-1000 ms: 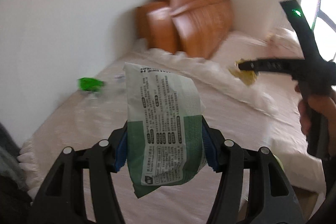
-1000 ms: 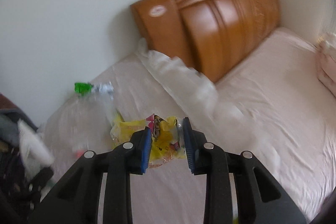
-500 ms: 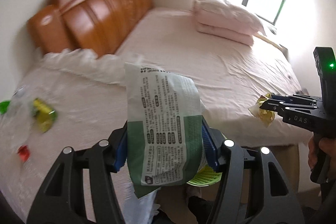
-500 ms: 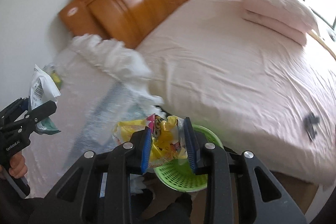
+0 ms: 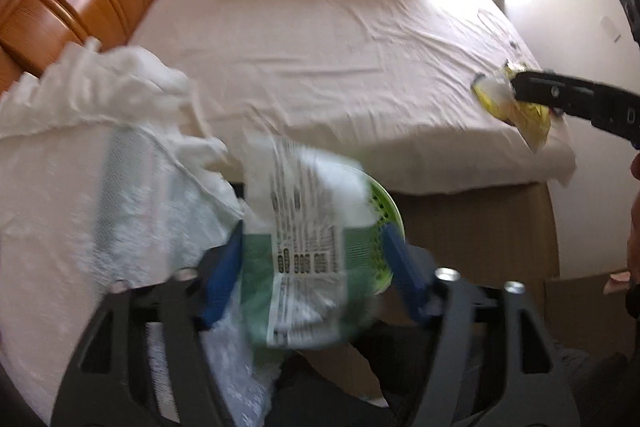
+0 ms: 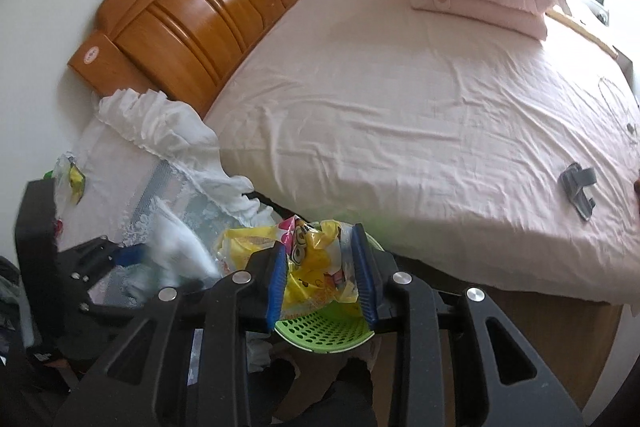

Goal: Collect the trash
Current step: 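Carry the green-printed bag and yellow snack packet to the green wastebasket, release both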

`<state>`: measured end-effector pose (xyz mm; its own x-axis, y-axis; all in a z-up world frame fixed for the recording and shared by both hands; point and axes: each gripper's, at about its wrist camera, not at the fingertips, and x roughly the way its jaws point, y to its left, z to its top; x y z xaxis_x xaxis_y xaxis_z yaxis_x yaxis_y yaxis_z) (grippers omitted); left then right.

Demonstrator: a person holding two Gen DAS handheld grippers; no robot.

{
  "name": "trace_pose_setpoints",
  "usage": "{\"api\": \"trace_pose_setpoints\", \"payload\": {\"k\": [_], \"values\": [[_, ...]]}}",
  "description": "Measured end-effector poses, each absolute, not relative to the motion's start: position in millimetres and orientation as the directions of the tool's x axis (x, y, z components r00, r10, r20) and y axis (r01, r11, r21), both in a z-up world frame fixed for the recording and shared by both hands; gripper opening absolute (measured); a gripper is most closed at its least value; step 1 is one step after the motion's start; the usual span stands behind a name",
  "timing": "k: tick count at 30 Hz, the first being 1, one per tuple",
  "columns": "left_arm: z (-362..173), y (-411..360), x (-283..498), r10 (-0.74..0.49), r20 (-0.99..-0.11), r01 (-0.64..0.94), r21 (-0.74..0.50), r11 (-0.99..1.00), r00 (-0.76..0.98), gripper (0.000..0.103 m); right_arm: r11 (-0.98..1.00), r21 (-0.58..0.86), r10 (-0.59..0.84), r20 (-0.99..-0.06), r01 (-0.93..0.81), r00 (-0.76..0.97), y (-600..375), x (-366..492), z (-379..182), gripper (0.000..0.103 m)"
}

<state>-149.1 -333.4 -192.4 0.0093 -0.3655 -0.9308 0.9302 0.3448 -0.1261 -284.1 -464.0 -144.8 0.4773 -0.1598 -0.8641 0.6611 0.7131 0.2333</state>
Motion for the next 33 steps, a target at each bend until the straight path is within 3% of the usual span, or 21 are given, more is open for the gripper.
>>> {"api": "trace_pose_setpoints", "payload": {"k": [2, 7, 9, 18, 21, 23, 26, 33], "values": [[-192, -334, -155, -0.373, -0.928, 0.932, -0.133, 0.339, 0.003, 0.083, 0.713, 0.235, -0.152, -0.868, 0.660, 0.473, -464, -285, -148, 0.032], [-189, -338, -159, -0.383, -0.924, 0.933, -0.132, 0.336, 0.008, 0.085, 0.722, 0.239, -0.138, -0.870, 0.650, 0.473, -464, -282, -151, 0.033], [-188, -336, -159, -0.382, -0.924, 0.929, -0.129, 0.346, 0.014, 0.091, 0.725, 0.241, -0.137, -0.868, 0.645, 0.478, -463, -281, -150, 0.033], [-162, -309, -137, -0.412, -0.903, 0.890, -0.084, 0.447, 0.121, 0.093, 0.745, 0.237, -0.086, -0.893, 0.624, 0.442, -452, -263, -182, 0.038], [-152, -289, -127, -0.399, -0.899, 0.875, -0.038, 0.484, 0.182, 0.094, 0.750, 0.253, -0.029, -0.911, 0.611, 0.412, -438, -250, -209, 0.054], [-147, -278, -122, -0.397, -0.896, 0.865, -0.029, 0.501, 0.200, 0.095, 0.750, 0.263, -0.001, -0.917, 0.606, 0.399, -429, -243, -222, 0.074], [-144, -263, -116, -0.389, -0.896, 0.849, -0.026, 0.528, 0.214, 0.095, 0.754, 0.249, 0.021, -0.934, 0.608, 0.356, -413, -233, -241, 0.089], [-142, -238, -106, -0.372, -0.896, 0.829, -0.008, 0.559, 0.243, 0.095, 0.773, 0.216, 0.025, -0.950, 0.596, 0.313, -388, -220, -250, 0.093]]}}
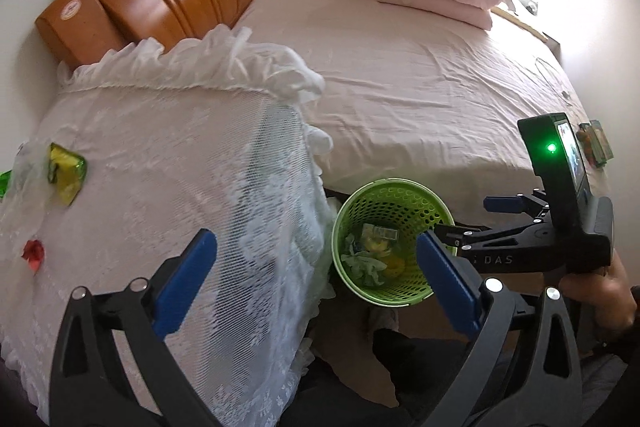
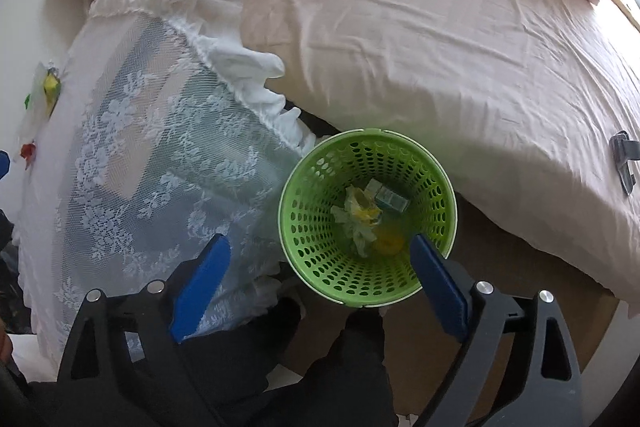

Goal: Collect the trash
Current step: 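Carry the green-printed bag and yellow snack packet to the green wastebasket, release both, then move both tools back over the lace-covered bed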

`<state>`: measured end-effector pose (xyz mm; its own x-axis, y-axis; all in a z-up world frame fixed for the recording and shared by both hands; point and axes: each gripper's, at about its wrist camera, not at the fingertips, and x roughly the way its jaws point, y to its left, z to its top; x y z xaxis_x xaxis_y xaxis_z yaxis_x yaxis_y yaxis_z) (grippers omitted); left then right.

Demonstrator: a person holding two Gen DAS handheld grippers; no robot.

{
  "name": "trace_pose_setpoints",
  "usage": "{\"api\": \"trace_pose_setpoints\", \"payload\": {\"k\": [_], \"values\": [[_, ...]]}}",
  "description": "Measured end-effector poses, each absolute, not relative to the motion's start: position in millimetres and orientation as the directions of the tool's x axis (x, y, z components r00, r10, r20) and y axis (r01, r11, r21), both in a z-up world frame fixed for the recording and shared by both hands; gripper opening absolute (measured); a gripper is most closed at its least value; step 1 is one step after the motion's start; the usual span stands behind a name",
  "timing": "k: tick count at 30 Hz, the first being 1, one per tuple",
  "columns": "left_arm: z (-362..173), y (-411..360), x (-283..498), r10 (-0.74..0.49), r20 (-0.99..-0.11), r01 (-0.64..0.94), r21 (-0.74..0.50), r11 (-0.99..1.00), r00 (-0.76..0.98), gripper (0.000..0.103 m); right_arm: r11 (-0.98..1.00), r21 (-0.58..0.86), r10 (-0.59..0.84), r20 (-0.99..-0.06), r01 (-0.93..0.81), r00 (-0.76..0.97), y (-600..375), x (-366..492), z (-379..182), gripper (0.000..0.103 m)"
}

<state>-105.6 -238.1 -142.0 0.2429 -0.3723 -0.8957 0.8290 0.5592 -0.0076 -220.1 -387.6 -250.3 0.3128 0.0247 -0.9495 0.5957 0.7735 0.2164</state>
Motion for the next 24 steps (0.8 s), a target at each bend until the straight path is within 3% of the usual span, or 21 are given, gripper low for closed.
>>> {"api": "trace_pose_setpoints", "payload": {"k": [7, 14, 19, 24], "values": [[-134, -217, -95, -0.358, -0.879, 0.782, 0.026, 0.622, 0.314, 0.095, 0.794, 0.155, -0.064, -0.940, 0.588, 0.334, -383, -213, -214, 0.095], [-105, -173, -73, -0.335, -0.837, 0.667, 0.048, 0.743, 0.433, 0.095, 0.843, 0.175, -0.120, -0.861, 0.508, 0.495, -370, -197, -128, 0.101], [-83, -117, -54, -0.274, -0.806, 0.528, 0.056, 0.848, 0.525, 0.095, 0.912, 0.181, -0.079, -0.804, 0.369, 0.589, -348, -158, -85, 0.101], [-76, -60, -44, -0.167, -0.792, 0.360, 0.071, 0.930, 0.588, 0.095, 0.953, 0.190, 0.006, -0.791, 0.235, 0.611, -316, -118, -77, 0.101]]}}
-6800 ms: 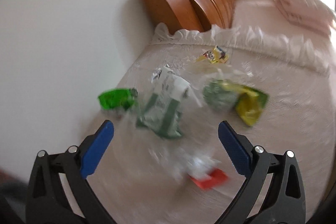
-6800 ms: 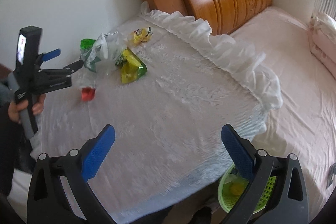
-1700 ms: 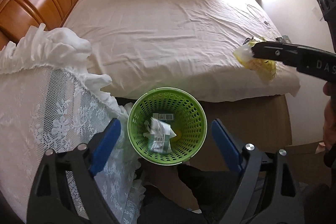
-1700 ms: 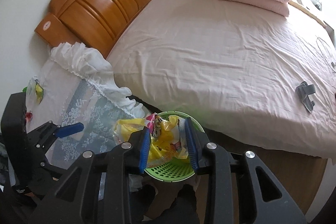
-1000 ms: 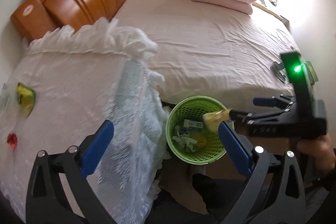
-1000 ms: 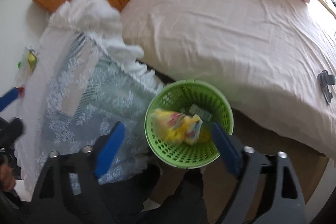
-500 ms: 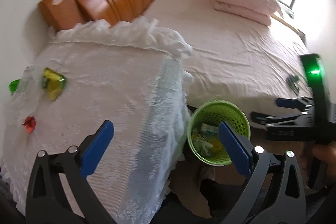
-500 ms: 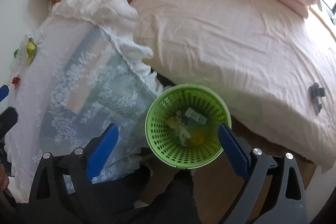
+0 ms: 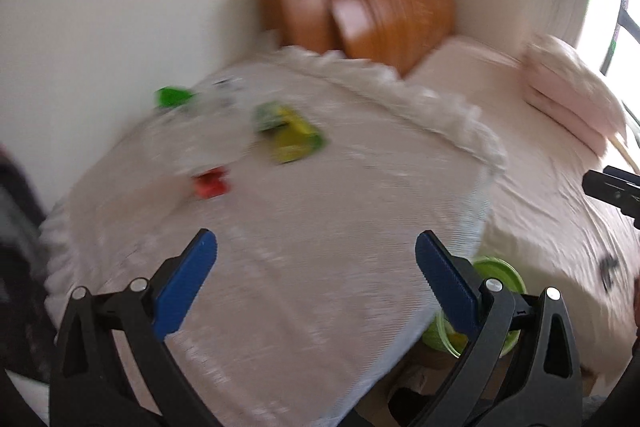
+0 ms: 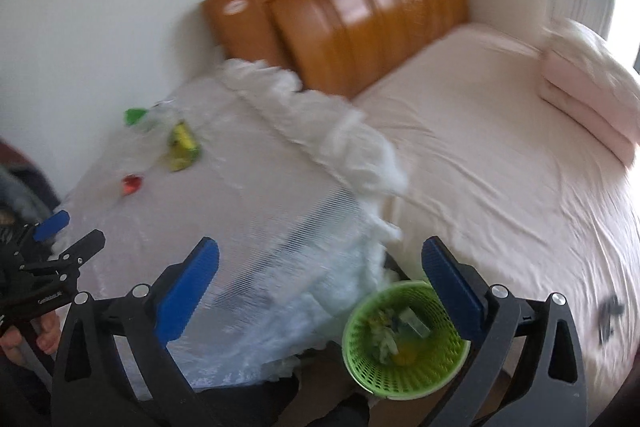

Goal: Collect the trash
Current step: 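Move both tools back over the lace-covered bed, then grasp the clear plastic bag with the left tool while the right tool grasps the green-yellow VC bag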

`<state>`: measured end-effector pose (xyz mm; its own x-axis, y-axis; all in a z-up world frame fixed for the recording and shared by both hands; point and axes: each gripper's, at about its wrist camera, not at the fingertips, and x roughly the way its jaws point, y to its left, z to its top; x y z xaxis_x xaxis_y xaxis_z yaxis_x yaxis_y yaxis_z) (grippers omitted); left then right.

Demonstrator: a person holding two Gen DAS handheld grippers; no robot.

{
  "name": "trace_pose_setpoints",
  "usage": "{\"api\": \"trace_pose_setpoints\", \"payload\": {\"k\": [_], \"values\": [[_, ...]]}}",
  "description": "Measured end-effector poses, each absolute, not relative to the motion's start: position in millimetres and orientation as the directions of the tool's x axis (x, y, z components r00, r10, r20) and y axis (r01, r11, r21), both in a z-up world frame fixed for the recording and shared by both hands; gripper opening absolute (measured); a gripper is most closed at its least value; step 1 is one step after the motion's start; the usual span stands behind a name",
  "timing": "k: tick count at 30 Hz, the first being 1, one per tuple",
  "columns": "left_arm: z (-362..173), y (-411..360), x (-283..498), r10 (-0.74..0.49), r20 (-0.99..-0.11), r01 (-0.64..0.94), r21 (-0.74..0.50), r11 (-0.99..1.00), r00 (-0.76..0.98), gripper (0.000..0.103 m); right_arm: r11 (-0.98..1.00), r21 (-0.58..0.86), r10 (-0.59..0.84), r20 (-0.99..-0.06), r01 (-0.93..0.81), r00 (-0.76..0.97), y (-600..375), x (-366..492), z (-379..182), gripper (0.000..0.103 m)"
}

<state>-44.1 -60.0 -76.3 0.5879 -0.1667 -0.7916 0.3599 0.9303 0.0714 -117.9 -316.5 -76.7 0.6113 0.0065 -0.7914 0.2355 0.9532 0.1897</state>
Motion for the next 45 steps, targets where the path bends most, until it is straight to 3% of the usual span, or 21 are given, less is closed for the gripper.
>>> {"api": "trace_pose_setpoints", "payload": {"k": [9, 17, 26, 38, 40, 43, 45], "values": [[-89, -7, -44, -0.072, -0.809, 0.200, 0.057, 0.978, 0.584, 0.095, 0.977, 0.202, 0.122, -0.802, 0.074, 0.584, -265, -84, -82, 0.101], [-108, -7, -25, -0.067, -0.815, 0.197, 0.058, 0.979, 0.575, 0.095, 0.973, 0.219, 0.135, -0.807, 0.078, 0.575, -252, -68, -87, 0.101], [-123, 4, 51, -0.071, -0.808, 0.203, 0.061, 0.977, 0.584, 0.095, 0.964, 0.222, 0.110, -0.830, 0.143, 0.547, -241, -48, -98, 0.101], [-155, 67, 200, -0.185, -0.858, 0.088, -0.163, 0.983, 0.480, 0.095, 0.950, 0.220, 0.086, -0.868, 0.223, 0.488, -224, -22, -125, 0.101], [-165, 68, 212, -0.227, -0.860, 0.058, -0.226, 0.972, 0.458, 0.090, 0.948, 0.221, 0.087, -0.873, 0.230, 0.481, -222, -19, -129, 0.101], [-175, 67, 225, -0.263, -0.867, 0.011, -0.285, 0.959, 0.423, 0.062, 0.947, 0.221, 0.088, -0.877, 0.234, 0.472, -218, -13, -133, 0.101], [-180, 66, 231, -0.275, -0.872, -0.014, -0.307, 0.952, 0.404, 0.032, 0.947, 0.219, 0.088, -0.880, 0.234, 0.467, -216, -9, -136, 0.101]]}}
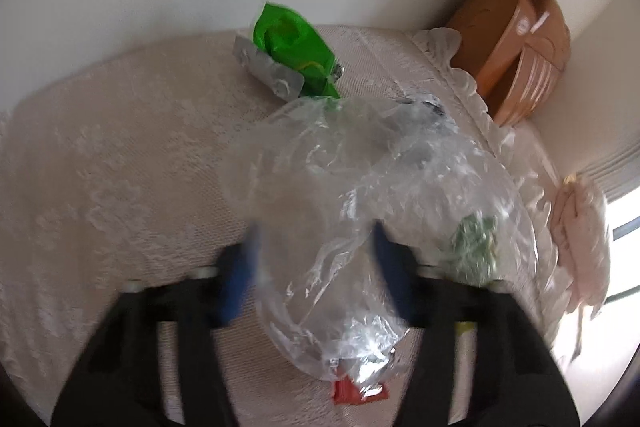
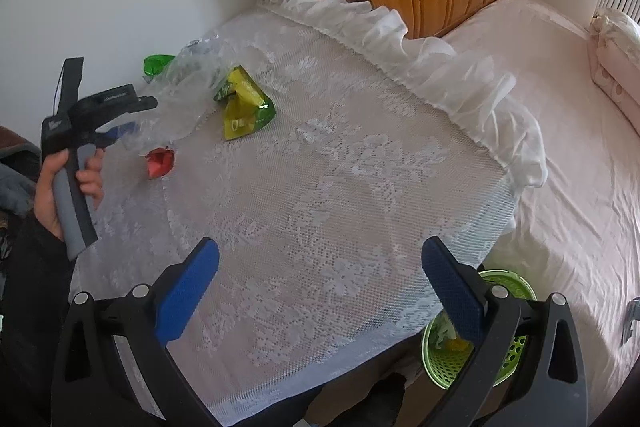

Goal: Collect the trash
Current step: 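Grasp the clear plastic bag with the left tool while the right tool grasps the green-yellow VC bag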

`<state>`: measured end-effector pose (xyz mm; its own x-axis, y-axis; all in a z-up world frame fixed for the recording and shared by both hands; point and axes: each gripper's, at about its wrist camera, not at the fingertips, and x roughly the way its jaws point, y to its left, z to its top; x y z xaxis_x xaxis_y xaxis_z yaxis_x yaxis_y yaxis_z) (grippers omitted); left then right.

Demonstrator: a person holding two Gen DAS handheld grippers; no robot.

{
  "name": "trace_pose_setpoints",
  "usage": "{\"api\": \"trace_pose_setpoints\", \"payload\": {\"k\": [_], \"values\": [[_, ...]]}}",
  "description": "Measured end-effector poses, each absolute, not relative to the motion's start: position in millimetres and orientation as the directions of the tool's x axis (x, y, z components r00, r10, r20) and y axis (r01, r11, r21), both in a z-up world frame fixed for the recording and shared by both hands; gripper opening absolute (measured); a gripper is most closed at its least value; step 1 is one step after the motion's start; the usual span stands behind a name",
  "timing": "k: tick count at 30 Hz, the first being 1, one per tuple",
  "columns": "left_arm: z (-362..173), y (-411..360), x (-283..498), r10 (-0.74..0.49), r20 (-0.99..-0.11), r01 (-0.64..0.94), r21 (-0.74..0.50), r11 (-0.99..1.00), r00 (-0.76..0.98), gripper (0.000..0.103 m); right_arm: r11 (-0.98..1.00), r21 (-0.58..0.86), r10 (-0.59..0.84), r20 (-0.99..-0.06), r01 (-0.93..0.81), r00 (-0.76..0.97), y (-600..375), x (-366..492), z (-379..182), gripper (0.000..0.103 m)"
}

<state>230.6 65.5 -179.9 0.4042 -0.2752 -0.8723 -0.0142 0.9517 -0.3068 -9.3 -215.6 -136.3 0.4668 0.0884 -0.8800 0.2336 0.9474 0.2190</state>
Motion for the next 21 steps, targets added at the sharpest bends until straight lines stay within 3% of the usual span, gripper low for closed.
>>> {"api": "trace_pose_setpoints", "payload": {"k": [2, 5, 12, 21], "values": [[-182, 64, 234, -0.286, -0.876, -0.033, -0.323, 0.946, 0.388, 0.016, 0.948, 0.220, 0.092, -0.881, 0.230, 0.465, -213, -5, -139, 0.101], [-176, 66, 234, -0.284, -0.872, -0.042, -0.327, 0.944, 0.400, 0.009, 0.950, 0.219, 0.095, -0.882, 0.224, 0.462, -211, 1, -141, 0.101], [-128, 89, 211, -0.307, -0.813, -0.026, -0.367, 0.930, 0.495, 0.008, 0.961, 0.205, 0.098, -0.878, 0.184, 0.469, -204, 22, -141, 0.101], [-77, 142, 136, -0.157, -0.786, -0.054, -0.236, 0.970, 0.598, 0.008, 0.992, 0.120, 0.086, -0.863, 0.037, 0.497, -180, 85, -141, 0.101]]}}
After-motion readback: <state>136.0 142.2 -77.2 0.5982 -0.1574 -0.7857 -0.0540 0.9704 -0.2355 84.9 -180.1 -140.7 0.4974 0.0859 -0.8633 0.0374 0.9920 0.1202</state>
